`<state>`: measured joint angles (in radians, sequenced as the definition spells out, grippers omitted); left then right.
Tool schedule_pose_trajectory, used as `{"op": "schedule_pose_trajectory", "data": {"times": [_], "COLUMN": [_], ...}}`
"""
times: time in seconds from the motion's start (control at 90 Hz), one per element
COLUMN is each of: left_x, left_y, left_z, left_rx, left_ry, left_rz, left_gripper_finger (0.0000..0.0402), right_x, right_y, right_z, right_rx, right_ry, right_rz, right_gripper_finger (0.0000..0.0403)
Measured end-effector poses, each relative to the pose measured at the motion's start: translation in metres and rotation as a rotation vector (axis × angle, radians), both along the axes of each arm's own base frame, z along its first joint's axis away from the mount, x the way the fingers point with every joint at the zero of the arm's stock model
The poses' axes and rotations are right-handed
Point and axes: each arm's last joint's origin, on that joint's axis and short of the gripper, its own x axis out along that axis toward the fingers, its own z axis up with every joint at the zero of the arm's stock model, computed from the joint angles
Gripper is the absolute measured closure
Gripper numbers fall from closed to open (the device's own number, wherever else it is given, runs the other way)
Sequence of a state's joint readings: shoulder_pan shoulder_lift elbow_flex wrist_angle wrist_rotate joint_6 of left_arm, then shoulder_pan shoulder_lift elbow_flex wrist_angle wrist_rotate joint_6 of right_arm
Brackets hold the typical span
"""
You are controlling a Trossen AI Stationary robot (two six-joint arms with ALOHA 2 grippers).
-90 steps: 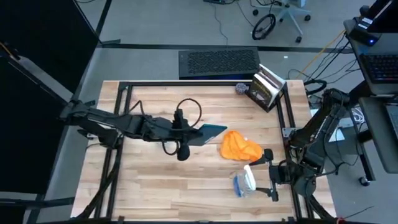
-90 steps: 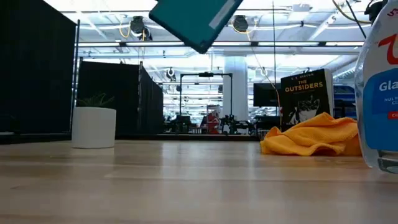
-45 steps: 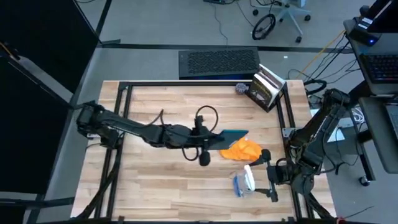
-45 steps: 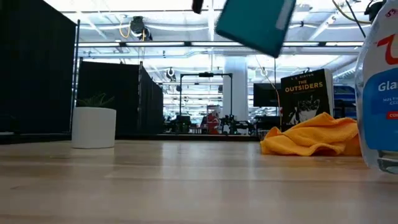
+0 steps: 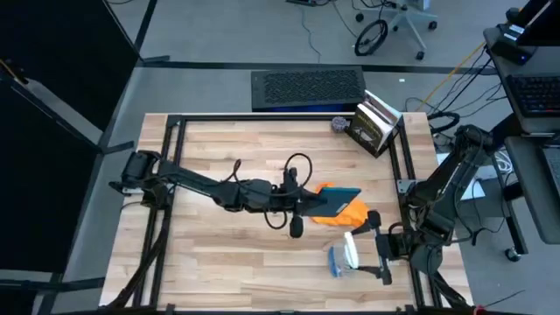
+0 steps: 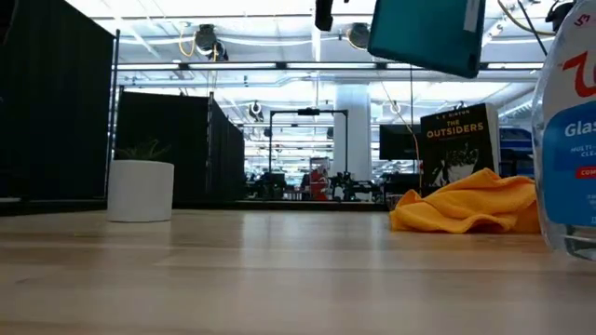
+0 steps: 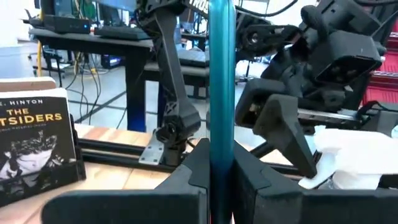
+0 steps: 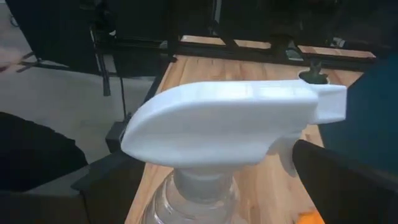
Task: Apply microfiber cloth
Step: Spray the blue tablet with the transparent spray bottle
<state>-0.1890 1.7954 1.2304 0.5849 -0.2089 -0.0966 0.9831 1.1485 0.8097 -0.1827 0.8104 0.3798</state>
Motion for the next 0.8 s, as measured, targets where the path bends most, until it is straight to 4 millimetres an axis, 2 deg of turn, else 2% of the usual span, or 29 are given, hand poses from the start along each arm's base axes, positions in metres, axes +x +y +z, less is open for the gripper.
{"op": "schedule_pose_trajectory", "data": {"times": [0.156,0.344,0.633,0.8], "left_x": [-0.0001,-0.0001,0.0000,0.0037], "left_y": [-0.0001,0.0001,0.0009,-0.0004], "left_z": [0.0034,0.0027,0.0032,-0.0026], "left_rx": [0.001,0.004,0.003,0.002], "left_ry": [-0.034,-0.024,-0.029,-0.030], "left_rz": [-0.022,-0.023,-0.025,-0.051], "left_gripper_finger": [0.0393,0.0393,0.0393,0.0393], "right_x": [0.0085,0.0096,0.0094,0.0093], "right_y": [0.0002,-0.0007,-0.0008,-0.0009], "right_z": [-0.0001,-0.0001,-0.0006,-0.0009], "right_rx": [-0.028,-0.032,-0.026,-0.027], "right_ry": [-0.022,-0.023,-0.018,-0.016], "right_rz": [-0.001,-0.007,-0.010,-0.011], "right_gripper_finger": [0.0019,0.0023,0.0102,0.0125]}}
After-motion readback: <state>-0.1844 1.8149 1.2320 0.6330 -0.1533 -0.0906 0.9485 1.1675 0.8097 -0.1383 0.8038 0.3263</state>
